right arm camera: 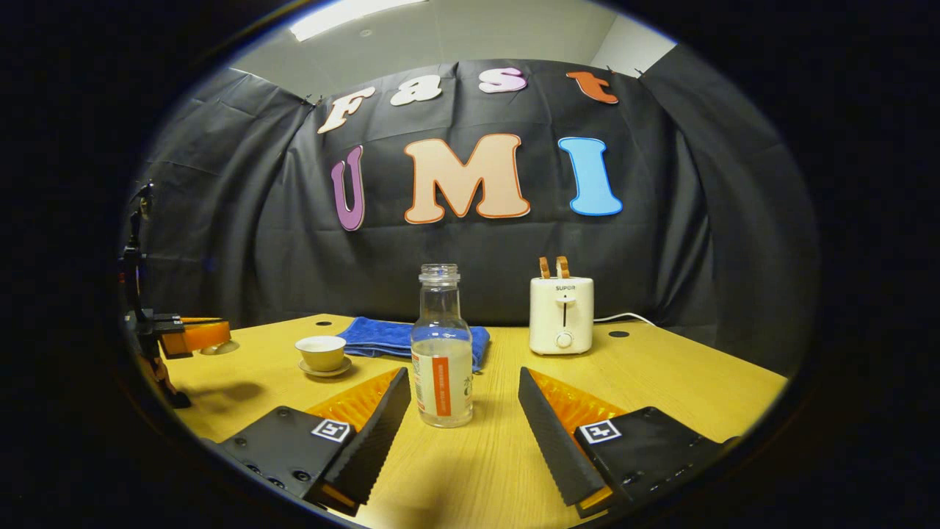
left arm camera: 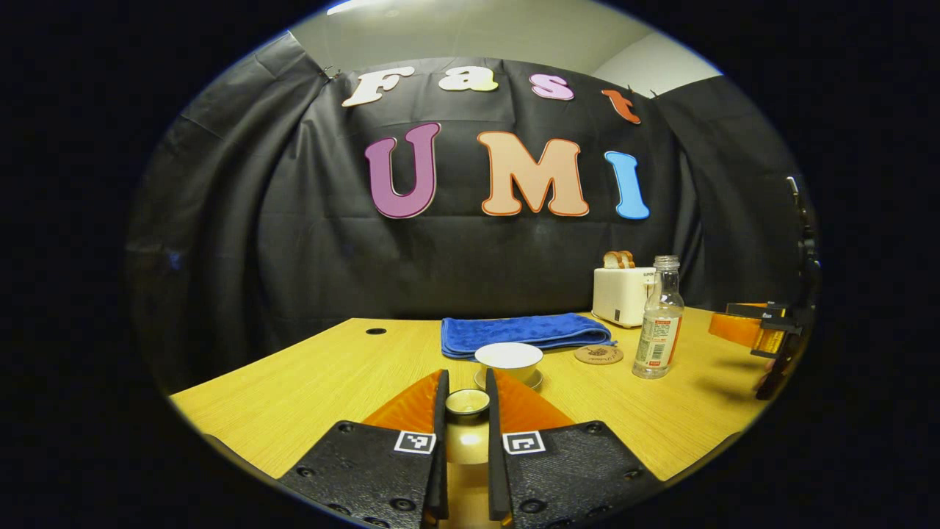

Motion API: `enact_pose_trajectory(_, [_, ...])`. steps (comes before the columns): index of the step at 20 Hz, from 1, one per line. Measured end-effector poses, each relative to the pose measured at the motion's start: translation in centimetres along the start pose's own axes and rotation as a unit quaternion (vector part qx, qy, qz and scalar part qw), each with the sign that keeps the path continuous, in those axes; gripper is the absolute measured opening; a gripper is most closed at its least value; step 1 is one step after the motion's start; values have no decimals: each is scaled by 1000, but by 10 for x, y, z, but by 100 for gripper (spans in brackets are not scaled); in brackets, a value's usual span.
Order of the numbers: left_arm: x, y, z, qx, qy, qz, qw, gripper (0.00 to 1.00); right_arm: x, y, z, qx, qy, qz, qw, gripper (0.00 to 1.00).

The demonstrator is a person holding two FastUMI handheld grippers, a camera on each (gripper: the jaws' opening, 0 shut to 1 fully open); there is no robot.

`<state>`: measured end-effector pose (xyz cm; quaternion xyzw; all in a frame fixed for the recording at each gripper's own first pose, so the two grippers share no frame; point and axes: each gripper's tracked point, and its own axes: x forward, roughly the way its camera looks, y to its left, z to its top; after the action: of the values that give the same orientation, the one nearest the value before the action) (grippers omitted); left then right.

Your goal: Open the teacup lid with one hand, grasp the water bottle and pour water into the teacup with the other hand; after pouring, place the water bottle on the coaster and then close the teacup lid.

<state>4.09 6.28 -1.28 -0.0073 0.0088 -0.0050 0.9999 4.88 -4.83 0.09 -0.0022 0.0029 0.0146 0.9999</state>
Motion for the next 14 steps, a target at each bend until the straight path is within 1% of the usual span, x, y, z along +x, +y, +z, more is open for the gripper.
enact_pose_trajectory(1, [-2,2,-1,0,2,4,1000,19,6,4,-1,0,1,1,1000,96])
enact_pose_trajectory(2, [-3,2,-1,0,2,4,1000,18,13,8,-2,0,2,0,1000,92])
enact_pose_trajectory(4, [-4,4,-2,0,3,6,1000,18,26,12,-3,0,2,-6,1000,100])
enact_pose_trajectory(5, [-4,3,-2,0,2,6,1000,18,32,13,-1,0,0,-11,1000,96])
enact_pose_trajectory(6, [-4,3,-1,0,2,6,1000,19,38,14,-2,0,1,-17,1000,100])
enact_pose_trajectory(7, [-3,2,-2,0,2,6,1000,19,44,13,-3,-1,0,-24,1000,92])
enact_pose_trajectory(8, [-3,3,-1,0,2,7,1000,18,50,14,-2,0,-1,-26,1000,100])
enact_pose_trajectory(9, [-3,4,-2,0,2,7,1000,18,55,16,-3,-1,0,-28,1000,96])
enact_pose_trajectory(11, [-4,3,-2,1,2,7,1000,19,66,15,-3,0,0,-32,999,96])
enact_pose_trajectory(12, [-4,3,-1,1,2,7,1000,19,71,16,-3,0,-1,-32,999,100])
enact_pose_trajectory(13, [-5,4,-1,1,2,7,1000,18,76,17,-4,0,-1,-31,1000,100])
enact_pose_trajectory(14, [-5,4,-1,1,2,8,1000,18,80,17,-3,0,-1,-31,1000,96])
